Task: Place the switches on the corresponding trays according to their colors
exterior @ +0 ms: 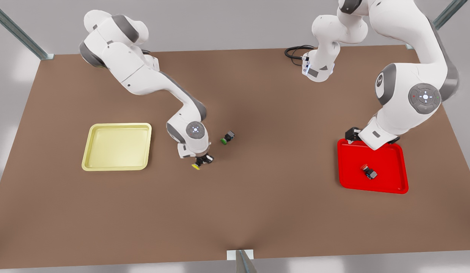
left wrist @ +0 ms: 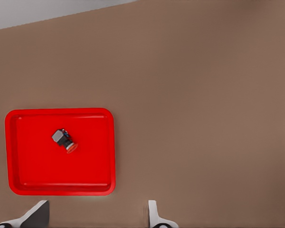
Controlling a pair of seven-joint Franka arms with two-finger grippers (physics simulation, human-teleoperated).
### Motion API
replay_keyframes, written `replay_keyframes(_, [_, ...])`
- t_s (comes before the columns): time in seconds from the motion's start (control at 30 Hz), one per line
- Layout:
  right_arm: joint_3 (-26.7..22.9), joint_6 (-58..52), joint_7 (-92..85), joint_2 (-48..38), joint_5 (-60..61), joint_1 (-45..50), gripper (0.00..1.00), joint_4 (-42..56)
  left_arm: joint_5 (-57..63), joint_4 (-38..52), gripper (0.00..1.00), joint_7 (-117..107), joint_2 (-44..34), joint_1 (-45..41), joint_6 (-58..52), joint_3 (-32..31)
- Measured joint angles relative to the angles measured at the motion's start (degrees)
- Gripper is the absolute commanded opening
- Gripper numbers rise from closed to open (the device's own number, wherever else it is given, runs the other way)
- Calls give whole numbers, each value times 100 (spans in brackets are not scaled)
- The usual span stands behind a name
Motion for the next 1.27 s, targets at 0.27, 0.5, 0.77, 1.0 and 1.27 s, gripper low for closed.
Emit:
replay_keyframes(0.27, [-14,614,-2194,-1150,18,-1601,52,-1713,0,8,100,-5,-9,10,-51,1])
replay_keyframes(0.5, [-382,614,-3989,-1730,84,-2393,52,-2392,-4,8,100,-75,-1,9,-53,-16])
replay_keyframes(0.77, [-391,602,-4278,-1747,76,-2665,97,-2970,-4,0,100,-84,26,9,-79,-17])
replay_keyframes(1.0, [217,-1834,-4750,-2059,1294,-2534,100,-591,-1,8,100,-84,-9,10,-88,-17])
replay_keyframes(1.27, [-2860,-5250,-7263,-2869,2488,-506,100,2893,-1,8,100,-75,-15,8,-88,-9])
